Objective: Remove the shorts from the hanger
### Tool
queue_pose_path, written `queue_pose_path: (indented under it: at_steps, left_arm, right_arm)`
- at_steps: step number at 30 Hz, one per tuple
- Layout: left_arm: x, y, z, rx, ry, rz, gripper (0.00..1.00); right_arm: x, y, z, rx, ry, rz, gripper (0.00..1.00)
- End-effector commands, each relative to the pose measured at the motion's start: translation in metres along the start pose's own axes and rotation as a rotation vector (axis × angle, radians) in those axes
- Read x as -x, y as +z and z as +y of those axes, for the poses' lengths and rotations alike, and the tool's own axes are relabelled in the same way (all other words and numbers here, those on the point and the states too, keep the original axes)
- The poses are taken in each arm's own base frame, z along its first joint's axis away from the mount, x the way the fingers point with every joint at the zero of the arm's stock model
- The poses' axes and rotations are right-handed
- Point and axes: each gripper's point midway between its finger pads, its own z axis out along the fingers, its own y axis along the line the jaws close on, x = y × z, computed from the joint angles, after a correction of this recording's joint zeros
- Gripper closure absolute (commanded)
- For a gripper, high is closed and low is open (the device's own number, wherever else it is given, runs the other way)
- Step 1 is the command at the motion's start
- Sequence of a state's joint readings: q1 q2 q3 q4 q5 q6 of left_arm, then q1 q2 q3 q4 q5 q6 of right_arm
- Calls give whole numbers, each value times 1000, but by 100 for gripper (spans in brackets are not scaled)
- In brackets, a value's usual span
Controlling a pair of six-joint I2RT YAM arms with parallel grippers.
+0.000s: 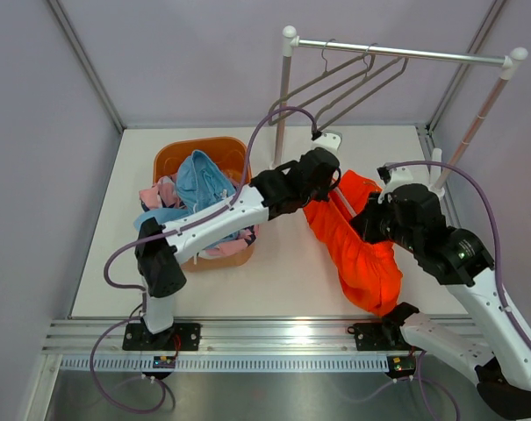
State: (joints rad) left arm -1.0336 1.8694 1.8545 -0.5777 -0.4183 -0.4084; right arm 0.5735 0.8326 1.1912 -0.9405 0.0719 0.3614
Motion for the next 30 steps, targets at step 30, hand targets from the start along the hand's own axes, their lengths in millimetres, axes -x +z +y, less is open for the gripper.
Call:
queue_pose_path:
  at_steps: [30]
  left_arm:
    - [-19, -5, -22, -199, 61, -99, 100]
  right_arm:
    - [76, -48, -1, -40, 58, -315, 100]
